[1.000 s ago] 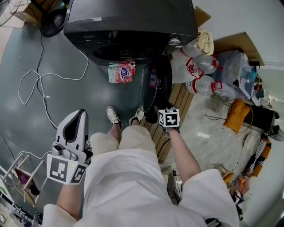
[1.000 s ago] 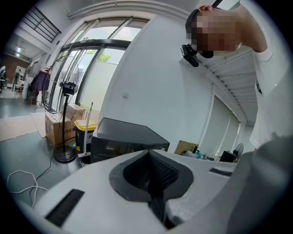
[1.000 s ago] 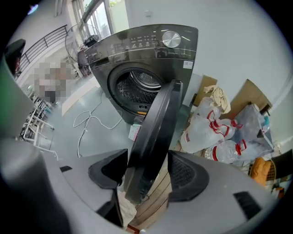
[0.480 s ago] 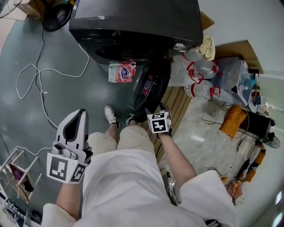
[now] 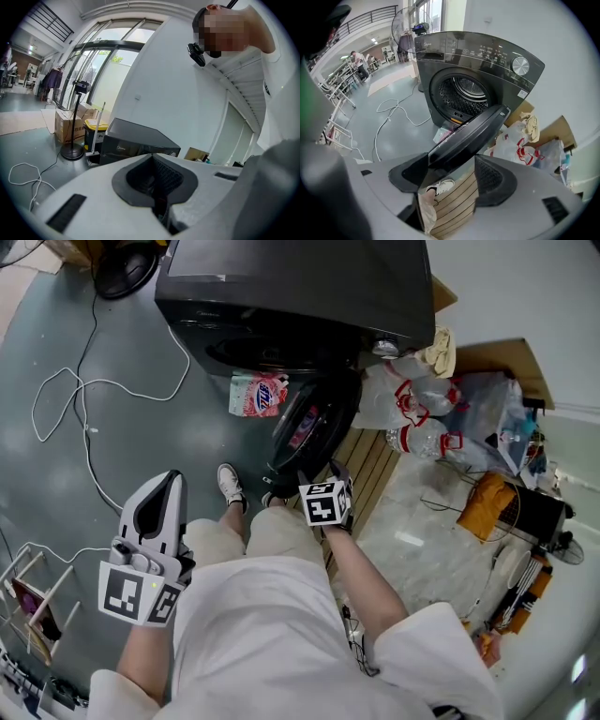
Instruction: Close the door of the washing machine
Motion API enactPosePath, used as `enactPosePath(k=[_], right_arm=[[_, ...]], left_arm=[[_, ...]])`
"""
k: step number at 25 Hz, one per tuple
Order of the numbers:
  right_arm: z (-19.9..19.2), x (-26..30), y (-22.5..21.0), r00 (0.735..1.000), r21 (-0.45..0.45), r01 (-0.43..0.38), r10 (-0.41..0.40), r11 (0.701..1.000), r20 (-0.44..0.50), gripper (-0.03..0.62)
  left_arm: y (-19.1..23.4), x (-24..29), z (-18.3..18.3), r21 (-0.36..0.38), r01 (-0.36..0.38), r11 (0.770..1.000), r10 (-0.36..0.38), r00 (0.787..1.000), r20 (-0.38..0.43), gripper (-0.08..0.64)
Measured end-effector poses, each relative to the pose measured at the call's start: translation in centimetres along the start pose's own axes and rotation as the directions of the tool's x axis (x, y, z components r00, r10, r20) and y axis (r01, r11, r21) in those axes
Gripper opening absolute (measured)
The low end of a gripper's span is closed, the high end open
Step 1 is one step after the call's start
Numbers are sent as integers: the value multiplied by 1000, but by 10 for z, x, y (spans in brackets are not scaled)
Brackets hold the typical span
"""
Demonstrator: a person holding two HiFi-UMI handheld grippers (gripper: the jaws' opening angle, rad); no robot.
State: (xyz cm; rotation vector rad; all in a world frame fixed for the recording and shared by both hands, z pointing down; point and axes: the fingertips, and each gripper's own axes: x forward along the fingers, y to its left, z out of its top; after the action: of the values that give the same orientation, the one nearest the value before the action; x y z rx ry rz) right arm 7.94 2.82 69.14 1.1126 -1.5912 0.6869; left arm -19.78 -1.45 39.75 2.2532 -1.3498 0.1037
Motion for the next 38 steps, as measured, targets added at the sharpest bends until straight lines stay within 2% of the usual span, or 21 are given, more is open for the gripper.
enactPosePath(k=[8, 12, 15, 18, 20, 21, 22, 24, 26, 27, 28, 31, 35, 38], right_arm=[[2, 0, 3, 1000, -23, -2, 2, 1000, -15, 305], [3, -3, 4, 1000, -29, -29, 29, 999, -4, 304], [5, -7, 7, 999, -102, -49, 50, 994, 6, 304], [9, -13, 10, 999, -241, -31, 40, 970, 29, 304], [17, -19, 13, 997, -378, 16, 13, 926, 72, 304], [22, -22, 16, 995, -458, 45, 1, 888, 99, 304], [27, -24, 19, 993, -539, 72, -6, 839, 122, 304], [35, -22, 28, 989, -692, 108, -7, 713, 148, 304], [38, -13, 37, 990, -799, 105, 14, 592, 140, 304], [40, -10, 41, 990, -829, 94, 33, 552, 134, 304], [43, -8, 45, 990, -847, 86, 53, 525, 134, 299], [52, -9, 52, 983, -870, 103, 82, 482, 162, 296], [52, -8, 57, 982, -885, 87, 109, 457, 153, 290], [52, 4, 53, 982, -901, 116, 89, 417, 168, 291]], left_arm=[[8, 1, -2, -24, -24, 999, 24, 1000, 3, 5], [9, 3, -4, -37, -30, 999, 30, 1000, 6, 5], [8, 5, -5, -45, -31, 998, 31, 999, 6, 5], [7, 7, -7, -51, -31, 998, 31, 1000, 5, 4], [6, 8, -8, -55, -32, 998, 32, 999, 6, 5], [5, 9, -8, -57, -32, 998, 32, 999, 6, 5], [5, 10, -8, -59, -32, 998, 32, 999, 7, 5], [4, 10, -9, -63, -34, 997, 34, 999, 6, 5], [3, 10, -10, -67, -37, 997, 38, 999, 5, 5], [3, 9, -11, -68, -40, 997, 40, 999, 5, 5], [3, 8, -11, -69, -43, 997, 44, 999, 5, 5], [5, 4, -11, -73, -56, 996, 57, 998, 7, 5], [11, -4, -12, -84, -81, 993, 82, 997, 10, 4], [14, -8, -17, -96, -95, 991, 96, 995, 8, 5]])
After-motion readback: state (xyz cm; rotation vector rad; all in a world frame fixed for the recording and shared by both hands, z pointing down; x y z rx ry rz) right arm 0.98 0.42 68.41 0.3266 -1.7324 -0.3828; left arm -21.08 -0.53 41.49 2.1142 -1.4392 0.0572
